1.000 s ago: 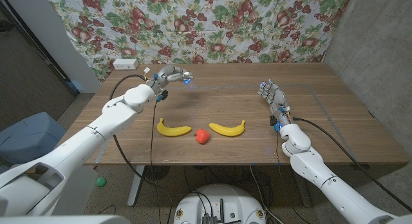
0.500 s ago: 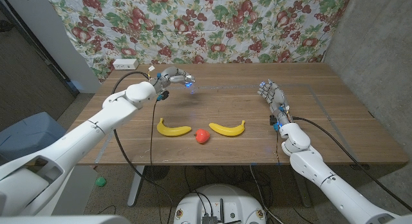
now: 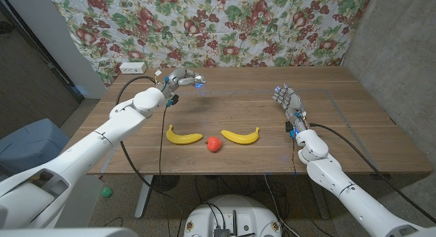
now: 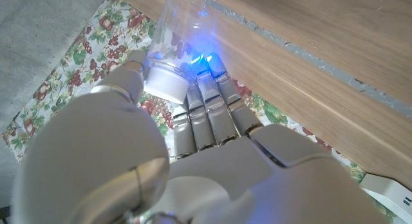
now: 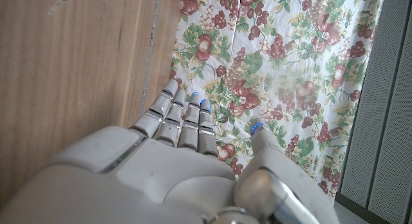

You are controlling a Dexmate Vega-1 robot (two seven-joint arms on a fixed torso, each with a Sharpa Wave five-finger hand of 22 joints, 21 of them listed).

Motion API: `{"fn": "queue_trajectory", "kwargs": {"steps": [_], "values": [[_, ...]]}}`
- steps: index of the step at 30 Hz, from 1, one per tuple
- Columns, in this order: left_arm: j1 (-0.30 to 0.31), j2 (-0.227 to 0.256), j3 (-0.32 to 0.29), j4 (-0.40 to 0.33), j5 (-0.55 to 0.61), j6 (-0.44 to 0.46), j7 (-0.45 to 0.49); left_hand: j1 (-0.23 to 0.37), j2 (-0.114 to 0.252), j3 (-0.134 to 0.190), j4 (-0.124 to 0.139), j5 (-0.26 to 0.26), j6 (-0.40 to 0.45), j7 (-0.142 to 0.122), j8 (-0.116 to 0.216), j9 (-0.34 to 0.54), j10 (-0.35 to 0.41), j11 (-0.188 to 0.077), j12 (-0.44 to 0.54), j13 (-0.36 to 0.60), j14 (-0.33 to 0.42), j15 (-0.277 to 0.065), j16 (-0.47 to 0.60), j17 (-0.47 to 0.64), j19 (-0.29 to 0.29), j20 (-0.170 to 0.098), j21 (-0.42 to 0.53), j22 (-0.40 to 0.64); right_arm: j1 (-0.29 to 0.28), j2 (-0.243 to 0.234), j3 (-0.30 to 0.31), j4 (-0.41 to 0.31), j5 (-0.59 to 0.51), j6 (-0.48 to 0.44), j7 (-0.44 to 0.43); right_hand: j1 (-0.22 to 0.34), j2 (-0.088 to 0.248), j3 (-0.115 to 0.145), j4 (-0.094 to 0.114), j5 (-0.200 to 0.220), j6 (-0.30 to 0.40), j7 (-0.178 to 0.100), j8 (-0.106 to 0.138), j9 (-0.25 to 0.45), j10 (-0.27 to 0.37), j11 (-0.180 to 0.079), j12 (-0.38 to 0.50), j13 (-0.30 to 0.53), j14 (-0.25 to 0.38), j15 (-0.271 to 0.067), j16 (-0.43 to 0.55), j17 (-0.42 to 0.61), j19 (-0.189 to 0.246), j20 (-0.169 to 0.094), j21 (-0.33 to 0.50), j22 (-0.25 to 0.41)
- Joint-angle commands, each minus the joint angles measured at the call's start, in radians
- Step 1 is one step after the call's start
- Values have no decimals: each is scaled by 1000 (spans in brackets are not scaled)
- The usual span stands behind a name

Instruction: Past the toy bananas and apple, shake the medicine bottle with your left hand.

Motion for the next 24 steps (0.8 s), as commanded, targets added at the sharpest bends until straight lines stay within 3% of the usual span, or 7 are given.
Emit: {"fn": "queue_trajectory", "kwargs": {"steps": [1,18,24], "values": [[52,-48,-43,21,5,-112,105,170,177,1,3,3,68,-20,8,4,181,-173,1,2,50,-159,1,4,-3,-86,8,1,-1,0,3,2,5,3,1,2,6,1,-3,5,13,0,4,3,11,3,-5,5,8,0,-1,2,10,-1,-1,3],[122,-142,-97,38,37,-229,294,172,175,-1,2,2,74,-22,9,3,187,-175,1,2,55,-160,3,5,0,-89,15,0,-14,-4,7,-9,4,8,-1,2,6,1,-3,5,12,0,3,3,10,3,-5,5,8,-1,-2,2,12,-1,-5,3],[135,-151,-107,32,39,-234,312,173,174,-1,1,2,73,-24,8,3,189,-176,2,3,52,-159,1,4,0,-89,17,0,-19,-7,8,-16,3,8,-3,2,6,1,-3,5,12,0,3,3,10,4,-5,5,8,-1,-2,2,12,-1,-7,3]]}}
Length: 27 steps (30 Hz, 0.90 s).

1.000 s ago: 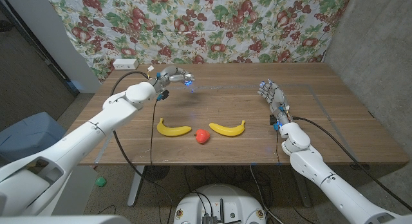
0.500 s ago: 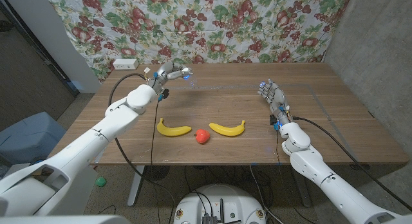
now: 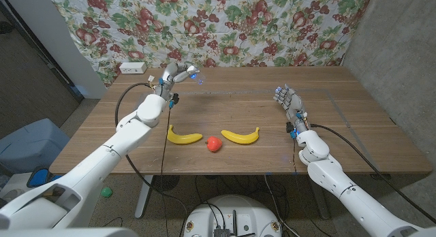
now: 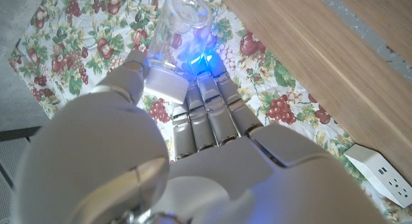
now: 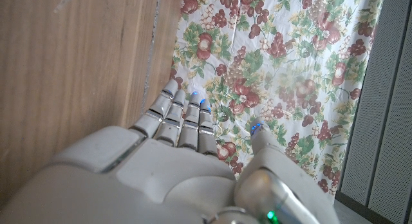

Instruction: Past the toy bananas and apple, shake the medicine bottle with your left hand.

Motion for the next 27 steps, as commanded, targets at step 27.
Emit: {"fn": "queue_trajectory", "kwargs": {"steps": [27], "values": [[-38,108,29,-86,-30,204,-187,176,174,0,4,2,71,-21,4,2,183,-179,0,3,53,-159,3,5,-7,-90,13,-1,-22,-4,-1,-32,-16,4,-18,1,6,1,-3,5,11,0,3,3,6,-1,-6,5,9,-1,-3,2,15,-1,-11,4]]}}
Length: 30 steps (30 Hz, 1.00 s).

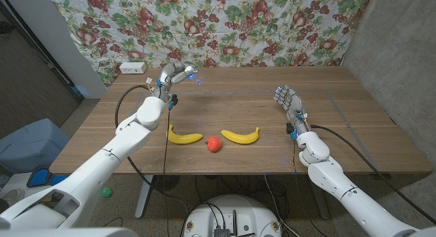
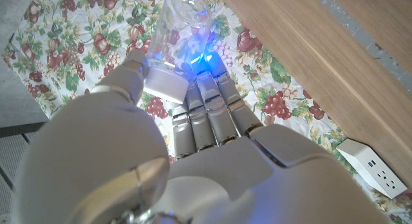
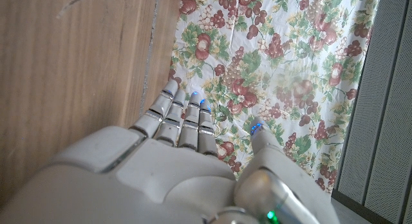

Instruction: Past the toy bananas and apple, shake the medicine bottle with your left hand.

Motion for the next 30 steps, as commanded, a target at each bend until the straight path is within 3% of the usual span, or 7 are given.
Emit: {"fn": "queue_trajectory", "kwargs": {"steps": [1,8,14,24,30], "values": [[-68,96,50,-43,-36,174,-194,175,174,5,5,3,66,-18,6,2,180,-175,4,3,47,-160,5,4,-7,-90,10,-1,-3,0,-3,-7,-9,0,-5,1,6,1,-3,5,11,0,3,3,6,-1,-6,5,9,-3,-3,2,8,6,-4,4],[-125,135,94,-40,-35,234,-297,175,175,5,5,4,65,-18,5,2,178,-174,3,4,45,-160,4,4,-8,-90,12,-1,-1,2,-5,-10,-10,-6,-10,1,6,1,-3,5,12,-1,3,3,7,0,-6,5,8,-2,-3,2,9,6,-6,4],[-145,142,108,-31,-38,246,-327,175,174,5,5,4,63,-16,4,2,177,-174,3,5,44,-160,3,3,-10,-91,13,-2,1,4,-8,-10,-14,-9,-14,1,6,1,-3,5,12,-1,3,3,8,0,-5,4,9,-1,-3,2,9,7,-7,4],[-146,140,107,-16,-45,233,-322,175,177,6,7,5,64,-16,5,3,174,-175,1,7,44,-159,2,3,-14,-91,16,-2,10,8,-12,-3,-17,-14,-16,1,6,1,-3,5,12,-1,3,3,7,0,-6,4,9,0,-3,2,11,7,-10,4],[-99,101,71,9,-38,132,-213,175,177,6,6,5,62,-15,5,3,177,-174,1,7,44,-159,3,4,-15,-91,18,-2,18,10,-14,3,-16,-18,-15,1,6,1,-3,5,12,-1,3,3,7,0,-6,4,8,-1,-3,3,11,7,-11,4]]}}
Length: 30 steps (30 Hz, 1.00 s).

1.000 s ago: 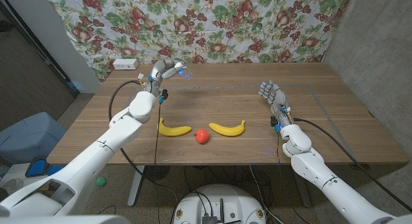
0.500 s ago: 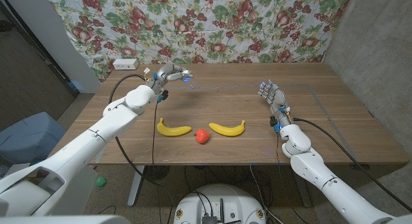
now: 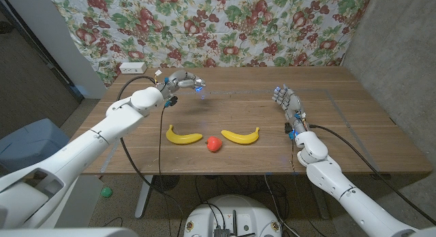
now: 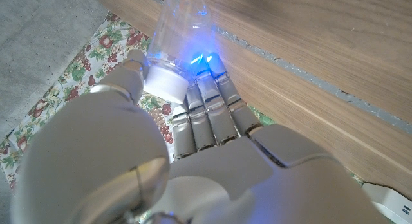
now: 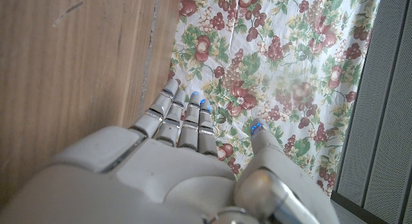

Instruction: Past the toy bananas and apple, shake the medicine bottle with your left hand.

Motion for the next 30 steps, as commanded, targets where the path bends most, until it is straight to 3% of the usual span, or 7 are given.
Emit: {"fn": "queue_trajectory", "kwargs": {"steps": [1,17,23,30], "values": [[41,-39,-33,36,6,-110,109,170,183,6,7,9,59,-15,2,3,177,-173,5,2,46,-156,5,4,-5,-93,10,3,13,5,-5,11,-2,-9,-2,1,6,1,-3,5,12,-1,3,3,7,0,-6,4,8,-1,-3,3,4,-1,-6,4],[120,-188,-97,112,78,-316,410,167,182,6,8,9,62,-20,3,3,180,-174,4,1,49,-155,5,4,-2,-92,17,2,31,7,-6,34,1,-9,9,0,6,1,-3,5,12,-1,3,3,6,0,-6,5,9,0,-4,2,6,-1,-11,4],[122,-219,-102,129,96,-341,454,169,180,6,5,9,62,-20,3,3,181,-175,3,0,49,-159,5,4,-1,-93,19,2,34,8,-4,40,7,-10,11,0,6,1,-3,5,12,0,3,3,6,0,-6,5,9,-2,-4,3,6,-1,-12,4],[118,-217,-97,125,103,-327,442,169,180,6,5,8,64,-22,3,2,184,-177,3,1,51,-158,6,5,-2,-93,22,2,35,8,-1,44,15,-11,16,0,6,1,-3,5,12,0,3,3,7,0,-6,5,8,-1,-5,3,7,-1,-14,4]]}}
